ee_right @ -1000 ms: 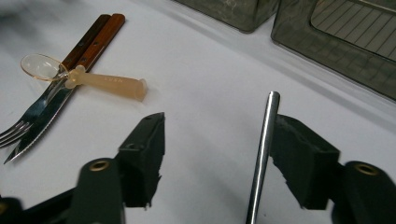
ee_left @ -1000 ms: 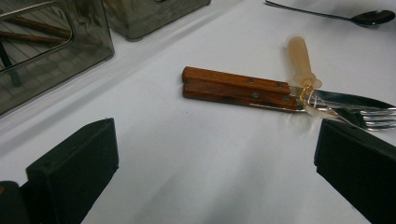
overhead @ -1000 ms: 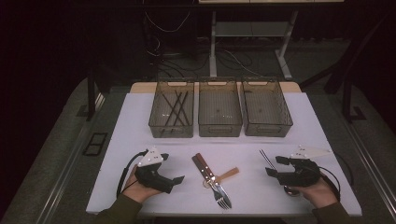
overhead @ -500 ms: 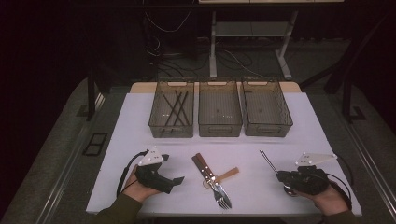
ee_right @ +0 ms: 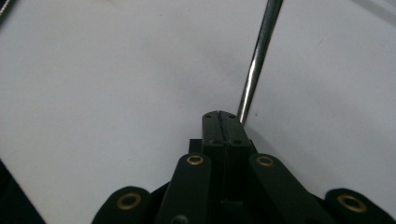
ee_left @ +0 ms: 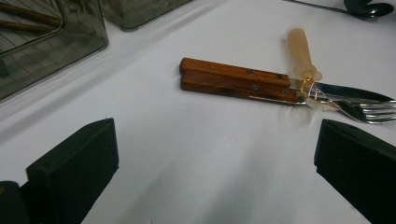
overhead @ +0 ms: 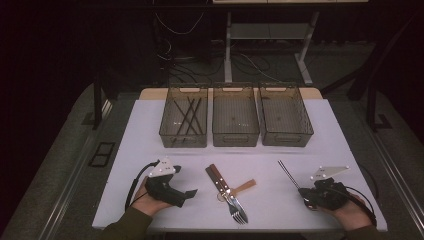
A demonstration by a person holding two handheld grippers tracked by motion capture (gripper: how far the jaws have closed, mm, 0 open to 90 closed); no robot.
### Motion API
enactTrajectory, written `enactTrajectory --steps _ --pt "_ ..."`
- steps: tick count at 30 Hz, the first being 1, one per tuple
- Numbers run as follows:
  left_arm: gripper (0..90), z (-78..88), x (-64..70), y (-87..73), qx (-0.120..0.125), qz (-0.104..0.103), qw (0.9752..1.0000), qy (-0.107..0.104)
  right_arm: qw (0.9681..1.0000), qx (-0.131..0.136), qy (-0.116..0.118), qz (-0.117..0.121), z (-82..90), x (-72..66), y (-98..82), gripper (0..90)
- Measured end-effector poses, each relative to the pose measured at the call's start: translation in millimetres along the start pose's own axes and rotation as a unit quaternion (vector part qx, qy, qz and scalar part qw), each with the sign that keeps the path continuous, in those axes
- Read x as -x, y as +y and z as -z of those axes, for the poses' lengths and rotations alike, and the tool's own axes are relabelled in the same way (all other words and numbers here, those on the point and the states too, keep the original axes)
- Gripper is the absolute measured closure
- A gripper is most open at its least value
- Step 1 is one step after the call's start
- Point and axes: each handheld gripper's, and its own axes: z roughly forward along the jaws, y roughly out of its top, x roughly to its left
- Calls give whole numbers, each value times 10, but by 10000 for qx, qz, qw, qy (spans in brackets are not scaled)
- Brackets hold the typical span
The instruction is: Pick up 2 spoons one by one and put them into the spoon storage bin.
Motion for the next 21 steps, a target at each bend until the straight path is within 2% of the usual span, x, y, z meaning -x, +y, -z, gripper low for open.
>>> enactTrajectory --steps 4,9,12,21 --pt "0 -1 1 1 -2 3 10000 3 10000 -52 29 -18 -25 -2 7 900" --pt "0 2 2 0 5 0 10000 3 9998 -137 -108 78 -39 -23 16 900" --pt "0 1 2 0 -6 1 10000 0 9996 -172 -208 51 -31 -17 13 900" --pt "0 1 2 1 -6 -1 10000 -8 9991 -155 -382 -33 -11 91 -12 900"
